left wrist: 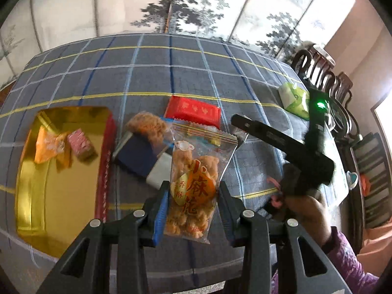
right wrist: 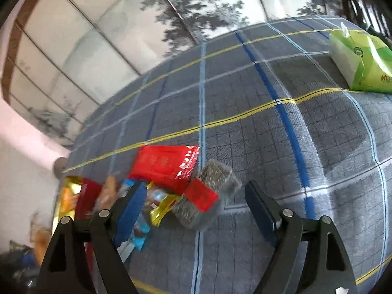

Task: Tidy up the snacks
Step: 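Carry the peanut bag to the tin while the right gripper grasps the seed box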

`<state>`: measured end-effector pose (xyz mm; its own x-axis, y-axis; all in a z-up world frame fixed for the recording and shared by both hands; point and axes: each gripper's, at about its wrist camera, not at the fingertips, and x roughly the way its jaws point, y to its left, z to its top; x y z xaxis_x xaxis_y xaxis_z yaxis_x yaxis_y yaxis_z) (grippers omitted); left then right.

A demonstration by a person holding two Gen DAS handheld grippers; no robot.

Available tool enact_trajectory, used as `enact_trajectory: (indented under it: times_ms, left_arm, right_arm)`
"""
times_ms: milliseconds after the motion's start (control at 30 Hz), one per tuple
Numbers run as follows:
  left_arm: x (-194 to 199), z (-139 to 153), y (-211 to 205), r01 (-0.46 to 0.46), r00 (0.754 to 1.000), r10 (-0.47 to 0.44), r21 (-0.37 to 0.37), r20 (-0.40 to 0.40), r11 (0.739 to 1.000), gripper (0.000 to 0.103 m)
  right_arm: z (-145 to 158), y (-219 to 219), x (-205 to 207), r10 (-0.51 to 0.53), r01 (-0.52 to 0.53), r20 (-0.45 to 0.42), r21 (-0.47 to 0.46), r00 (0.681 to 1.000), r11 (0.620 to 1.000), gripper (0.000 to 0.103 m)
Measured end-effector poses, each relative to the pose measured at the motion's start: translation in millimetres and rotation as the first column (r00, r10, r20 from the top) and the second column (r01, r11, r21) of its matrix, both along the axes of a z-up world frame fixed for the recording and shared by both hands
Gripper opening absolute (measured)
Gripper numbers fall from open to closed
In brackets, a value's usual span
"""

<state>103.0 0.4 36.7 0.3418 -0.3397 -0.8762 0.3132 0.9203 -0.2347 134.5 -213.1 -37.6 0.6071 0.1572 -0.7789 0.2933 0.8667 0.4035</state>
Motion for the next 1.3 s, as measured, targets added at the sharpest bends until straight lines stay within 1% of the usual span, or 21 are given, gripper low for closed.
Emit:
enact_trajectory:
  times_ms: [33,67,100,133,167,200,267,367,433,533,633,767,867,1033,1167,1300]
  left_arm:
    - [-2.1,0.4,3.6,-0.009,1.0,0.009,-0.006,-0.003,1.0,0.038]
    - [-4.3,0.3,8.2,-0.013,1.0,0.013,-0.013,-0.011,1.0,0.038]
    - [-5.7,0.3,11.6,-0.019,1.0,0.019,-0.016,-0.013,1.0,0.038]
    - [-7.6,1.1,16.1,-0.03,0.999,0.03,-0.017,-0.011,0.999,0.038]
    - [-9.9,2.6,19.9,-0.037,0.999,0.037,-0.016,-0.006,0.999,0.038]
    - [-12.0,3.5,23.0,-0.038,0.999,0.038,-0.015,0.0,0.999,0.038]
    - [-15.2,4.6,30.0,-0.048,0.999,0.048,-0.01,0.008,0.999,0.038]
    - [-20.3,4.6,40.3,-0.056,0.998,0.056,-0.017,0.011,0.998,0.038]
    - [-24.7,6.2,48.5,-0.07,0.997,0.07,-0.024,0.017,0.997,0.038]
    - [-27.9,8.9,59.8,-0.097,0.995,0.097,-0.028,0.028,0.995,0.038]
    - [-29.8,10.9,68.3,-0.115,0.992,0.116,-0.03,0.039,0.993,0.038]
    - [-32.6,12.7,75.1,-0.14,0.988,0.14,-0.008,0.071,0.99,0.038]
    - [-33.7,11.2,83.4,-0.166,0.982,0.164,0.011,0.091,0.986,0.038]
    - [-32.1,6.3,98.2,-0.209,0.973,0.203,0.042,0.11,0.977,0.038]
    - [-28.5,-0.3,108.7,-0.235,0.966,0.224,0.083,0.132,0.968,0.038]
    - [-24.9,-8.5,117.1,-0.251,0.962,0.237,0.104,0.134,0.962,0.038]
  right_arm:
    - [-5.7,2.3,2.8,0.007,-0.007,-0.02,-0.008,1.0,1.0,0.074]
    - [-3.4,3.9,0.8,0.005,-0.005,-0.004,-0.045,1.0,0.999,0.062]
    - [-4.2,4.7,-1.0,0.018,-0.018,-0.01,-0.053,1.0,0.998,0.045]
    - [-5.5,0.4,-5.7,0.029,-0.029,0.001,-0.005,1.0,1.0,0.04]
    - [-5.0,-3.1,-10.5,0.028,-0.028,0.006,0.005,1.0,1.0,0.032]
    - [-2.4,-5.9,-15.6,0.035,-0.035,0.012,-0.018,0.999,0.999,0.028]
    - [2.9,-12.8,-27.3,0.069,-0.068,0.024,-0.047,0.997,0.997,0.025]
    - [8.7,-23.2,-47.5,0.072,-0.068,0.038,-0.097,0.997,0.993,0.024]
    - [7.7,-32.0,-62.6,0.055,-0.049,0.038,-0.139,0.998,0.989,0.024]
    - [7.5,-42.7,-82.0,0.023,-0.013,0.061,-0.17,0.998,0.985,0.024]
    - [7.0,-44.3,-88.2,0.02,-0.004,0.078,-0.197,0.997,0.98,0.024]
    - [2.4,-39.5,-91.1,0.027,-0.005,0.093,-0.228,0.995,0.974,0.025]
    - [-1.2,-35.1,-90.9,0.028,-0.006,0.081,-0.255,0.996,0.967,0.025]
    - [-2.6,-39.7,-91.7,0.009,0.008,0.072,-0.24,0.997,0.971,0.025]
    - [-3.1,-41.2,-91.7,0.012,0.005,0.069,-0.243,0.998,0.97,0.025]
    - [-4.8,-43.0,-91.0,0.012,0.003,0.061,-0.235,0.998,0.972,0.025]
